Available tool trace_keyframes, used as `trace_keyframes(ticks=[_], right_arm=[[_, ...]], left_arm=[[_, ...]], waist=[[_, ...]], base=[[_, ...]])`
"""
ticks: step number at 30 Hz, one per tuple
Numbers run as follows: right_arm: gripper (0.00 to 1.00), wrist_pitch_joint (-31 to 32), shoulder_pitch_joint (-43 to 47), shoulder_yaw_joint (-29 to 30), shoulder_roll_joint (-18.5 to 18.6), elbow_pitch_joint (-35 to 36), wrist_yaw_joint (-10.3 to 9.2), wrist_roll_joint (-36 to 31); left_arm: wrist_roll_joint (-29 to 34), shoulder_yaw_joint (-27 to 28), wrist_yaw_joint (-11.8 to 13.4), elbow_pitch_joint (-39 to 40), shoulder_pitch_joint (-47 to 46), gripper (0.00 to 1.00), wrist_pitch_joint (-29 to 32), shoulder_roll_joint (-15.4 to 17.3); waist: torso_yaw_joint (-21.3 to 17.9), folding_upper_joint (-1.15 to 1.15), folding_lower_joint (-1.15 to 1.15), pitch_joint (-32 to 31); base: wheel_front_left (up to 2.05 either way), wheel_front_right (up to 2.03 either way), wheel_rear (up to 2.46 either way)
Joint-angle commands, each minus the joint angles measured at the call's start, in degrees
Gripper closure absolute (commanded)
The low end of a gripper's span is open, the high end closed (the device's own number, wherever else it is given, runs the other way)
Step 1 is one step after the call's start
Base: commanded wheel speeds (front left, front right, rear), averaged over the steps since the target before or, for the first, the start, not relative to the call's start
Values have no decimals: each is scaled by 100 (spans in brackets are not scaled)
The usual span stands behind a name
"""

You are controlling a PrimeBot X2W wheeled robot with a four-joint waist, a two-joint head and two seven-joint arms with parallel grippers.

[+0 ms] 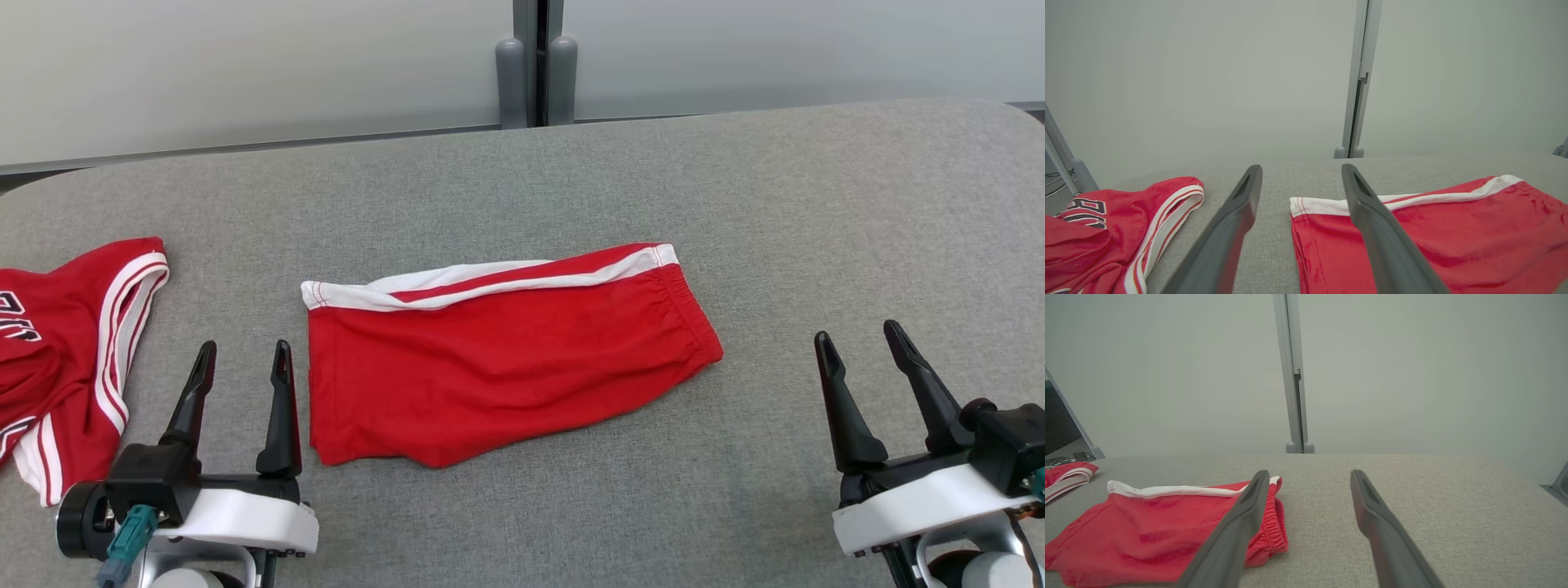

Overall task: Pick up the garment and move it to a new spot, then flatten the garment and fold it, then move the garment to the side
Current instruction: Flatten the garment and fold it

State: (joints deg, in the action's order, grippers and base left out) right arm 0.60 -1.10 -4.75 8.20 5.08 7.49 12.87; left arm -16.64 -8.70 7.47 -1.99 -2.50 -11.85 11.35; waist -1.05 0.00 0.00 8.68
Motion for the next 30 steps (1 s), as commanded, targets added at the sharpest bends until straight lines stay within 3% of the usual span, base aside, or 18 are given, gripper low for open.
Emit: trace_keyframes(ticks=[1,10,17,24,30], right_arm=[[0,19,46,2,11,30,0,-47],[0,45,-60,26,38,-85,0,-32],[0,101,-604,-226,94,-445,0,157],[0,203,-1570,-607,186,-1456,0,284],[0,270,-2127,-548,260,-2498,0,363]], left_arm=[[6,-1,21,1,69,0,-4,17],[4,-52,31,-14,-88,0,5,39],[44,-211,-53,47,-476,0,-59,-56],[39,-383,-145,-78,-892,0,-185,-271],[50,-428,-226,-260,-1147,0,-282,-367]], waist=[[0,0,0,3],[74,0,0,106],[416,0,0,608],[789,0,0,1179],[960,0,0,1388]], base=[[0,0,0],[0,0,0],[0,0,0],[0,0,0],[0,0,0]])
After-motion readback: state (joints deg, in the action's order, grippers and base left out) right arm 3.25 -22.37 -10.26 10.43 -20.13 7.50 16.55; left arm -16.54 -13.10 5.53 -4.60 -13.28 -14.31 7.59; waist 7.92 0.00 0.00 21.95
